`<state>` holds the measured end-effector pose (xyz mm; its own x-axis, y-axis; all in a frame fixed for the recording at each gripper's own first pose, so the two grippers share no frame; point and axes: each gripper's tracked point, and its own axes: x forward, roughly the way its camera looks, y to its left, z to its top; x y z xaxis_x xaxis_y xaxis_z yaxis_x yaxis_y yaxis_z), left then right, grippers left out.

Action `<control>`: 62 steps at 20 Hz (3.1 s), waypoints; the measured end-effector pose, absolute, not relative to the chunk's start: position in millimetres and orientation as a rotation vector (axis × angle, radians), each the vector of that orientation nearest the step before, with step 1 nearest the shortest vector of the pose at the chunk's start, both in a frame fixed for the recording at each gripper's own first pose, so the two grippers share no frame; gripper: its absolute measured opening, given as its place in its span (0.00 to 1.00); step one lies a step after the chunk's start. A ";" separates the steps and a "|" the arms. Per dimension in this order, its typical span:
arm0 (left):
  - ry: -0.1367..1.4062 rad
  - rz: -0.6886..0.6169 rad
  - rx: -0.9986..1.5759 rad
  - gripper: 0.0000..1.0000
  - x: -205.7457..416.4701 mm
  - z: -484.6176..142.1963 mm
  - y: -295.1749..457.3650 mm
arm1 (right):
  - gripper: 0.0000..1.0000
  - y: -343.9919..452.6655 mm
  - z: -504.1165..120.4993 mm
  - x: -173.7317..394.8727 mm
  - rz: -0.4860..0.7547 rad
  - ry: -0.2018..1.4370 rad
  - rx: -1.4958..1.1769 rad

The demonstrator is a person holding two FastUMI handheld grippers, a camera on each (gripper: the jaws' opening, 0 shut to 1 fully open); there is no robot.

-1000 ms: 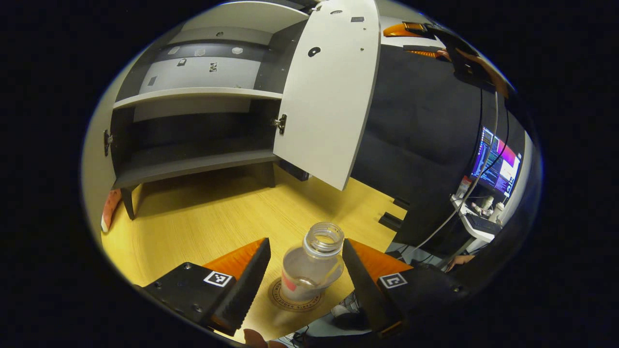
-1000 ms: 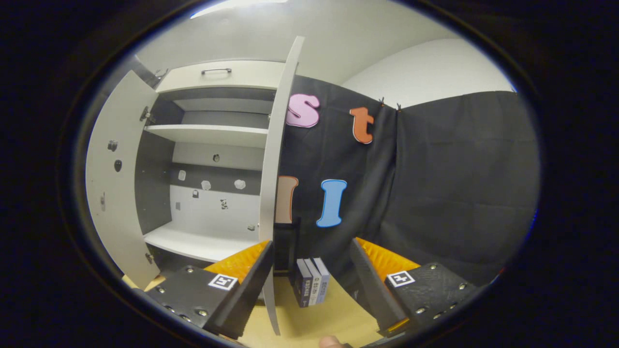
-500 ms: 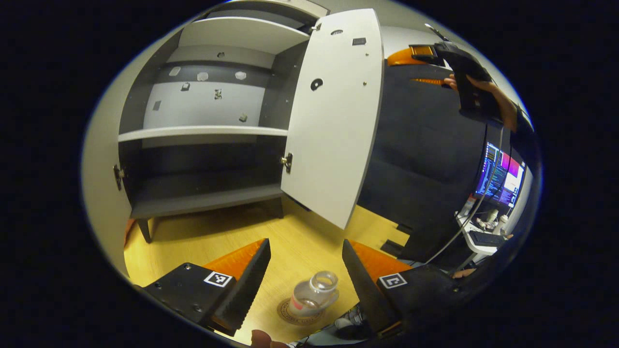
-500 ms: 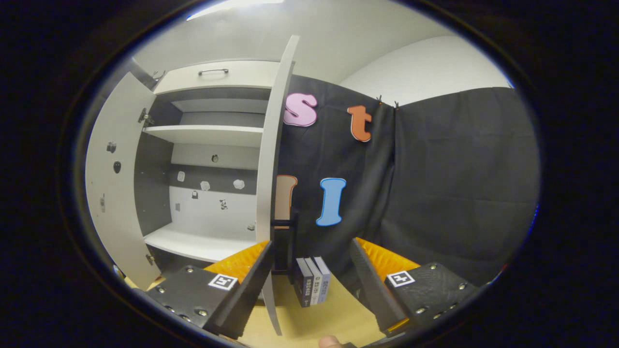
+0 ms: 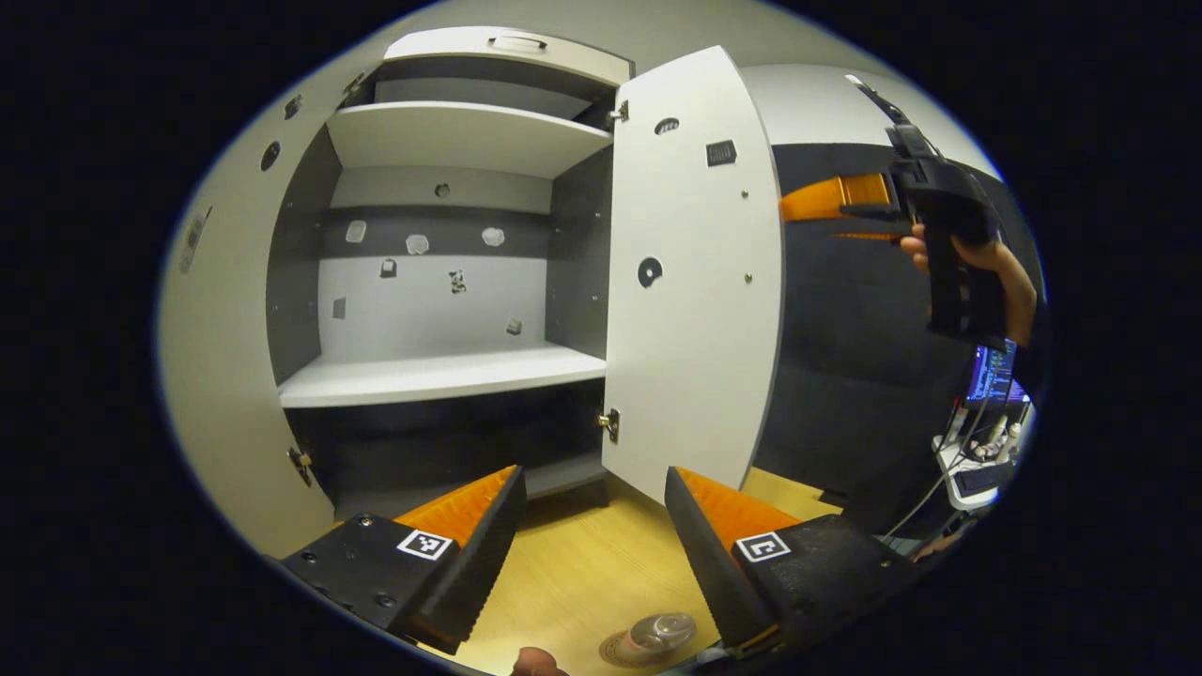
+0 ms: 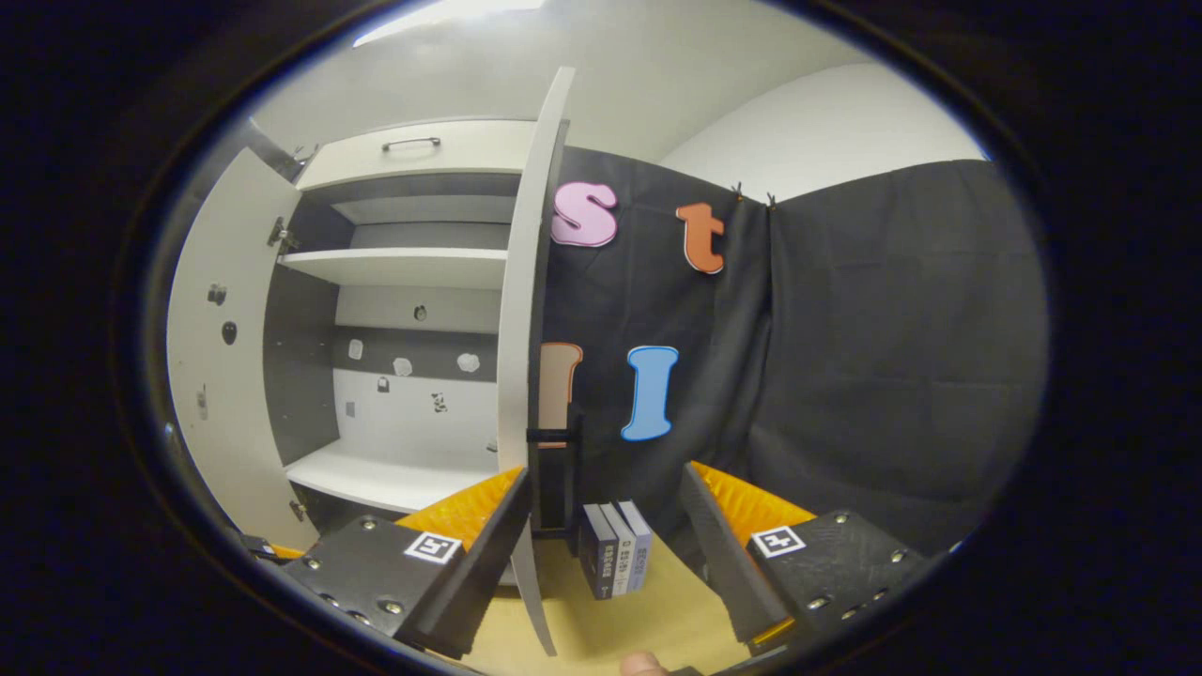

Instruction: Grasp the bottle in the cabinet with the left hand and place it on the coaster, then close the right door with the right hand and the left door with the left hand.

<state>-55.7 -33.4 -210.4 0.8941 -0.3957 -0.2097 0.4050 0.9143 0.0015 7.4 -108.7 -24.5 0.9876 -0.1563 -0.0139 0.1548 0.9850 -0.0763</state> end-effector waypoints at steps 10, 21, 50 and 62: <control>0.151 -0.231 0.017 0.94 -37.0 -164.1 14.7 | 0.97 -113.9 -29.1 9.6 -0.146 0.032 -0.073; 0.153 -0.016 0.057 0.94 -52.8 -160.4 87.8 | 0.93 -105.6 -35.0 16.9 -0.074 0.058 -0.041; 0.114 0.245 0.051 0.94 -103.5 -144.3 171.8 | 0.93 72.0 -50.6 44.8 0.361 0.115 0.023; 0.123 0.376 0.046 0.94 -135.5 -146.8 230.6 | 0.92 114.3 -54.9 39.8 0.424 0.115 0.044</control>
<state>-135.5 230.6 -146.8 0.9227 0.3691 -0.1111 -0.3635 0.9291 0.0678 39.8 114.3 -54.9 0.9051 0.4129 -0.1019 -0.4080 0.9106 0.0662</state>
